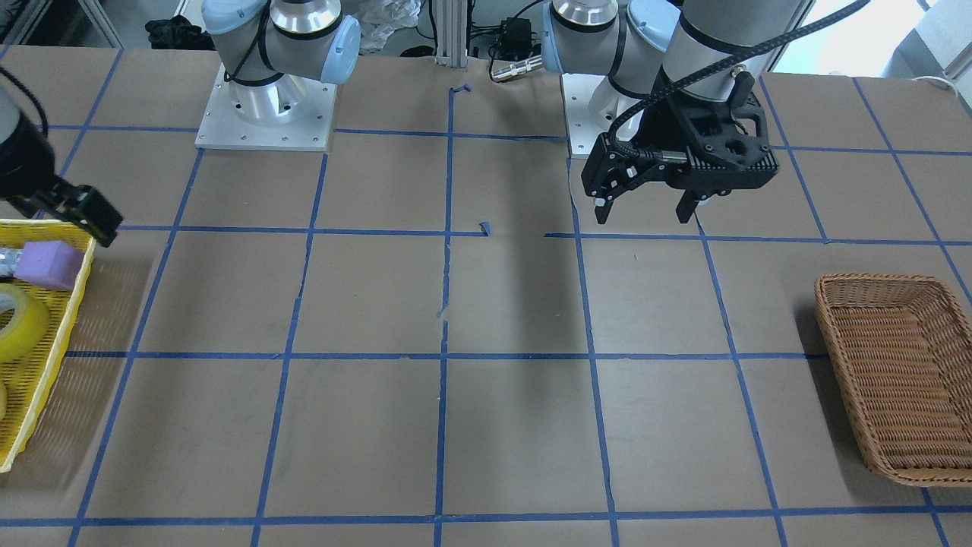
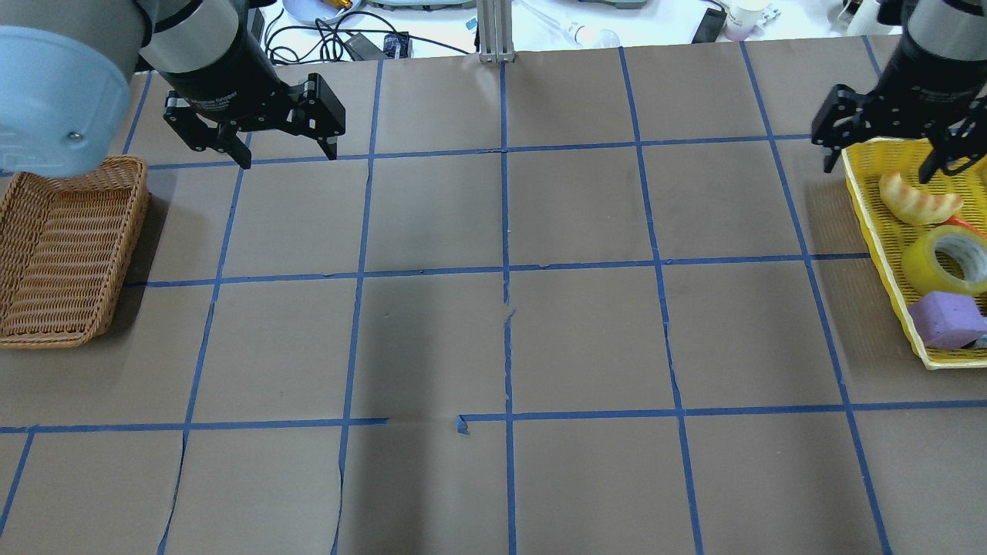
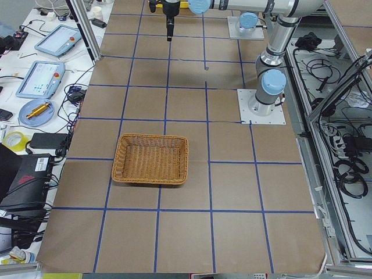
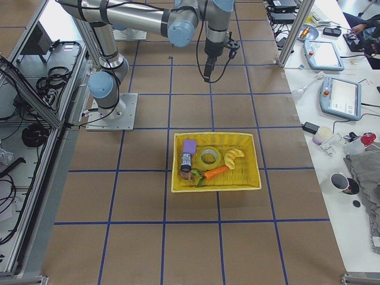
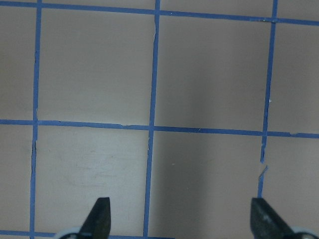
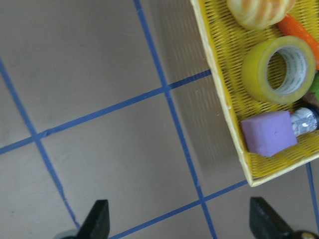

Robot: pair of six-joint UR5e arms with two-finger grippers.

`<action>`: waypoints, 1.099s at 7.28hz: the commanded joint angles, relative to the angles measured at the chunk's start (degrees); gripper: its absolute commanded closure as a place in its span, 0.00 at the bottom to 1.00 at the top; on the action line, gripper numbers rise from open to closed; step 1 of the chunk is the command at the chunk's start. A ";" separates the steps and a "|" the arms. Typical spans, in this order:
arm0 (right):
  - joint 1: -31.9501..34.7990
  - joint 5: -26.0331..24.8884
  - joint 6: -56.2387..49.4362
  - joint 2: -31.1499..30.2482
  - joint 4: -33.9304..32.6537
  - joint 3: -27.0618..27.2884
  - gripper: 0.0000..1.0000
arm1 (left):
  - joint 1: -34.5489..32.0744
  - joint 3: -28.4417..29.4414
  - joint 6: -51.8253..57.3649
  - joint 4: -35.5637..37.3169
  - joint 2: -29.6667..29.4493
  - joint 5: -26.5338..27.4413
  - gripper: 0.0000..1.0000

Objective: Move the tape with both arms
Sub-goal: 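Move the right gripper over the yellow basket and lower onto the tape roll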

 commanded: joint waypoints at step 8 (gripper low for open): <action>-16.61 -0.89 1.28 21.83 -24.13 5.62 0.00 | 0.00 -0.01 0.00 0.00 0.00 0.00 0.00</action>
